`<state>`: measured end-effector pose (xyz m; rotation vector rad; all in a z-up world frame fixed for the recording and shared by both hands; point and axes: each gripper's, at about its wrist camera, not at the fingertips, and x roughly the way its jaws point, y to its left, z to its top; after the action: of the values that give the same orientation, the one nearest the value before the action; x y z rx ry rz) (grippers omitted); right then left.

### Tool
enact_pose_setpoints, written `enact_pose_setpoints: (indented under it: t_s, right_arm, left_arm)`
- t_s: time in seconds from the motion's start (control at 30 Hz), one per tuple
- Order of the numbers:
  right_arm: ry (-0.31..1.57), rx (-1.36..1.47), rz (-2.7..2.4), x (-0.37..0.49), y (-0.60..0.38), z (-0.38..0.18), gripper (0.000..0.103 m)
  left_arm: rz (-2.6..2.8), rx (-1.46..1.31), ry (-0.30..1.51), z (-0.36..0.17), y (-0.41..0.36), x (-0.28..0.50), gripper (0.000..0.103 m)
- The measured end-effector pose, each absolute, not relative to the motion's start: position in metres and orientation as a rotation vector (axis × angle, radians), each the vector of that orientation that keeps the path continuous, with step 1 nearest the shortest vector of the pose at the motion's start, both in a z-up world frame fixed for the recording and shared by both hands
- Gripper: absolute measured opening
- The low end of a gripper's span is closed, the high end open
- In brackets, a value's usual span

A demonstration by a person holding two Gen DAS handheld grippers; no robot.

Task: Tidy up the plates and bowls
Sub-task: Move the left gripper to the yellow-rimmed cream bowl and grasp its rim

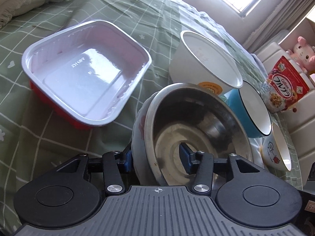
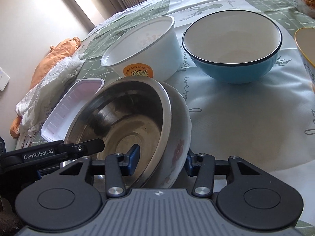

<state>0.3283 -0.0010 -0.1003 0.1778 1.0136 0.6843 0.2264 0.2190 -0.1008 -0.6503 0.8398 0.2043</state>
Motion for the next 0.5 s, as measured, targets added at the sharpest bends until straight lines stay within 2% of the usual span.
enact_pose_setpoints:
  t_s: [0.2, 0.4, 0.5]
  right_arm:
    - [1.014, 0.207, 0.653, 0.327, -0.027, -0.103, 0.046]
    - [0.926, 0.153, 0.613, 0.319, -0.039, -0.094, 0.047]
    - [0.828, 0.142, 0.574, 0.315, -0.065, -0.077, 0.057]
  left_arm:
    - [0.141, -0.625, 0.861, -0.101, 0.2, 0.239, 0.054]
    - [0.215, -0.591, 0.825, -0.09, 0.194, 0.233, 0.045]
    - [0.293, -0.534, 0.736, -0.063, 0.189, 0.221, 0.045]
